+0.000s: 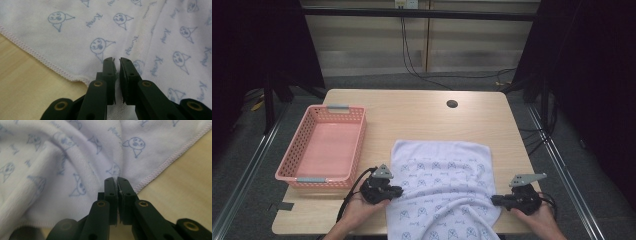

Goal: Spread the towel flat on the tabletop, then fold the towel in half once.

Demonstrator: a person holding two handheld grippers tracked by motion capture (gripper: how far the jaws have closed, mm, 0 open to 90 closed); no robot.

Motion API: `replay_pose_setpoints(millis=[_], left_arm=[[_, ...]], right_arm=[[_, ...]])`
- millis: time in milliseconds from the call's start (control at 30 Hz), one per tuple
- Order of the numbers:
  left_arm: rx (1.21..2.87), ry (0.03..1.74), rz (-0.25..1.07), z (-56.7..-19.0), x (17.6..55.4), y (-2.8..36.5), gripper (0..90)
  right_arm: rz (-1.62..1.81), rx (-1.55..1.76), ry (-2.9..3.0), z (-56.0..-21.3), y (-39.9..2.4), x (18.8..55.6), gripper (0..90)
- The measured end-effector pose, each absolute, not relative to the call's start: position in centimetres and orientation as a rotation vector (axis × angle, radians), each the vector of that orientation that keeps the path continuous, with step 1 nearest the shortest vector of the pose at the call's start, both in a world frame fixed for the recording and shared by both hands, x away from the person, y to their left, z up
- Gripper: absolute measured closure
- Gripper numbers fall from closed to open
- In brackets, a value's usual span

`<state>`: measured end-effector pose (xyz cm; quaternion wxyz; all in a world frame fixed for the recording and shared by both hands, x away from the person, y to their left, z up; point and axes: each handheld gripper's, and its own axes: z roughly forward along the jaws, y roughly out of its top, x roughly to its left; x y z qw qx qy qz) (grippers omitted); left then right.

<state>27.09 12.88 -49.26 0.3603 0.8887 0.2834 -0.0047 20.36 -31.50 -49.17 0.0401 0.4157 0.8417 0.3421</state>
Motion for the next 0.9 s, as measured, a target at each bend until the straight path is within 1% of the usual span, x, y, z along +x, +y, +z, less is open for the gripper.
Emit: replay_pose_setpoints(millis=[67, 133, 167, 200, 233, 300, 333, 433, 467, 567, 700, 800, 833, 900], left_arm=[[2.290, 0.725, -0.038, -49.2, 26.3, 12.9, 83.1], [2.285, 0.721, -0.093, -49.2, 25.3, 13.2, 82.7], [2.290, 0.711, -0.092, -49.1, 25.0, 13.3, 79.3], [2.288, 0.702, -0.098, -49.1, 24.8, 13.2, 74.5], [2.283, 0.704, -0.092, -49.0, 25.0, 13.2, 70.2], [2.253, 0.702, -0.098, -48.5, 26.0, 13.0, 63.5], [2.234, 0.722, -0.097, -48.2, 26.7, 13.0, 61.5], [2.210, 0.766, -0.065, -47.7, 28.6, 12.2, 56.0], [2.215, 0.770, -0.047, -47.6, 29.5, 11.8, 54.7], [2.187, 0.815, -0.025, -47.5, 32.1, 10.9, 48.2], [2.176, 0.811, 0.029, -47.1, 34.4, 9.8, 46.2], [2.117, 0.858, 0.042, -46.8, 35.7, 9.6, 46.4], [2.118, 0.854, 0.031, -46.9, 35.9, 9.4, 45.6], [2.147, 0.840, 0.049, -47.1, 36.1, 9.1, 46.1]], right_arm=[[1.029, 1.277, 2.602, -49.0, -31.5, 19.7, 87.1], [1.023, 1.261, 2.608, -49.0, -31.3, 19.5, 87.0], [1.014, 1.249, 2.611, -48.9, -31.3, 19.4, 85.9], [1.016, 1.240, 2.616, -48.9, -31.3, 19.4, 81.3], [1.031, 1.247, 2.611, -48.9, -31.3, 19.4, 74.6], [1.084, 1.235, 2.540, -48.3, -31.5, 19.6, 70.9], [1.099, 1.238, 2.505, -48.0, -31.6, 19.8, 67.5], [1.130, 1.225, 2.447, -47.3, -31.8, 21.0, 63.1], [1.124, 1.233, 2.431, -47.1, -31.9, 21.6, 59.5], [1.121, 1.258, 2.375, -46.7, -32.3, 24.1, 54.0], [1.141, 1.250, 2.304, -45.6, -32.4, 27.7, 51.6], [1.132, 1.245, 2.282, -45.1, -32.5, 30.2, 51.2], [1.121, 1.247, 2.276, -45.1, -32.6, 30.9, 50.9], [1.118, 1.266, 2.273, -45.5, -32.9, 32.5, 50.9]])
